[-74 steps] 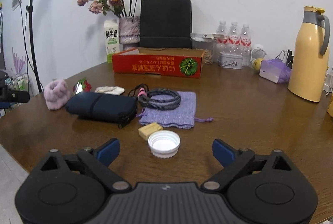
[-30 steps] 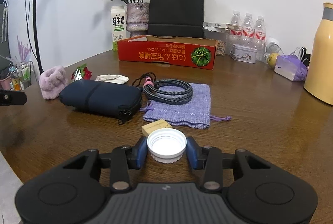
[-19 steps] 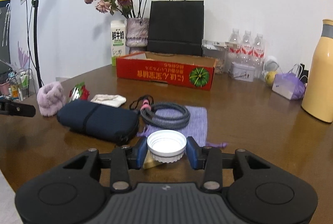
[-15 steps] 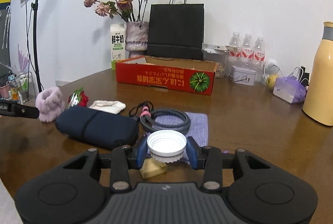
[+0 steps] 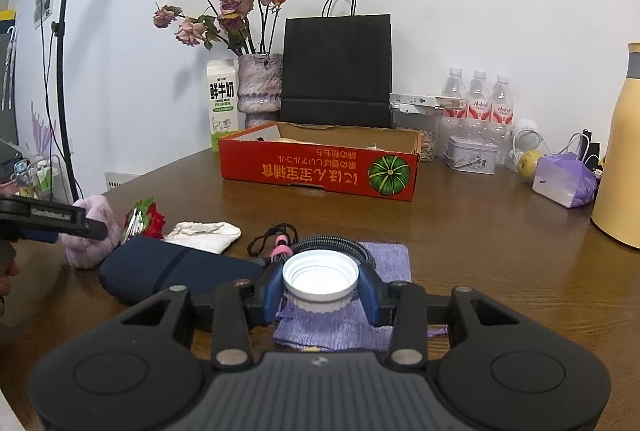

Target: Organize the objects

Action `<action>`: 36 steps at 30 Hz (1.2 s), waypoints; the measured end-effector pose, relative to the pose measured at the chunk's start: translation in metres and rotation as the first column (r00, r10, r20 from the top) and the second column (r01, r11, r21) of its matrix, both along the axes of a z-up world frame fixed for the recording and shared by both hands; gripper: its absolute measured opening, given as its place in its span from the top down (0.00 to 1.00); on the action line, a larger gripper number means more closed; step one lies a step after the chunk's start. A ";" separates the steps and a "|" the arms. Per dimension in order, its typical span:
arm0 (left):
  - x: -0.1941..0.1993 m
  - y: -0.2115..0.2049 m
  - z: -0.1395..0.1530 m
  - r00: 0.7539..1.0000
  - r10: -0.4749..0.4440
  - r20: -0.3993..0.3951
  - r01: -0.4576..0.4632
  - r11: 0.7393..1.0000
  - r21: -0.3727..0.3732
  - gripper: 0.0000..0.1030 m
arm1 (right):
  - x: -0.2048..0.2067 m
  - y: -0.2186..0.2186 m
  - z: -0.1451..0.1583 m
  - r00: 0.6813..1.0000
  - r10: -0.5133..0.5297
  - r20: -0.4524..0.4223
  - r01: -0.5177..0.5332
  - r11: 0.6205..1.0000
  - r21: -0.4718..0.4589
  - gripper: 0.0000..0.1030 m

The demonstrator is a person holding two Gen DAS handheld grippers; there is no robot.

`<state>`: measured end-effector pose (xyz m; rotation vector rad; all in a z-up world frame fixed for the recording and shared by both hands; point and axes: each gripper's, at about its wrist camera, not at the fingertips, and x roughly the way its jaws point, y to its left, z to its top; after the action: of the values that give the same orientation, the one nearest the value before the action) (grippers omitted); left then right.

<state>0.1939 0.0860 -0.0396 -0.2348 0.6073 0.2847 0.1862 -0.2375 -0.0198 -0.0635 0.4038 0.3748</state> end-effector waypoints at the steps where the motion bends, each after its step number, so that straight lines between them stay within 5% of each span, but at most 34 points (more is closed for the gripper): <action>1: 0.002 0.001 -0.001 1.000 -0.004 -0.001 0.004 1.000 -0.007 0.18 | 0.001 0.001 0.000 1.000 0.000 -0.001 0.000 1.000 0.000 0.62; 3: 0.006 0.002 -0.002 1.000 -0.013 -0.005 0.013 1.000 -0.027 0.33 | 0.002 0.001 0.000 1.000 -0.002 -0.002 0.002 1.000 -0.001 0.62; 5: 0.008 0.005 -0.004 1.000 -0.020 -0.008 0.020 0.999 -0.048 0.66 | 0.003 0.002 0.000 1.000 -0.004 -0.002 0.004 1.000 0.000 0.62; 6: 0.008 0.007 -0.003 1.000 -0.025 -0.003 0.025 0.998 -0.063 0.69 | 0.004 0.002 0.001 1.000 -0.005 -0.001 0.005 1.000 0.001 0.62; 22: -0.013 0.012 0.034 0.990 -0.069 0.126 0.069 0.998 0.007 0.70 | 0.011 0.007 0.013 1.000 0.002 0.022 -0.003 1.000 0.010 0.62; 36: 0.021 -0.022 0.094 0.957 -0.164 0.240 0.147 0.985 0.088 0.69 | 0.037 0.035 0.059 0.991 0.040 0.131 -0.046 0.998 0.041 0.62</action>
<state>0.2153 0.0640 0.0541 -0.1516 0.3659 0.1209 0.2230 -0.2022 0.0391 -0.0534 0.2659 0.4196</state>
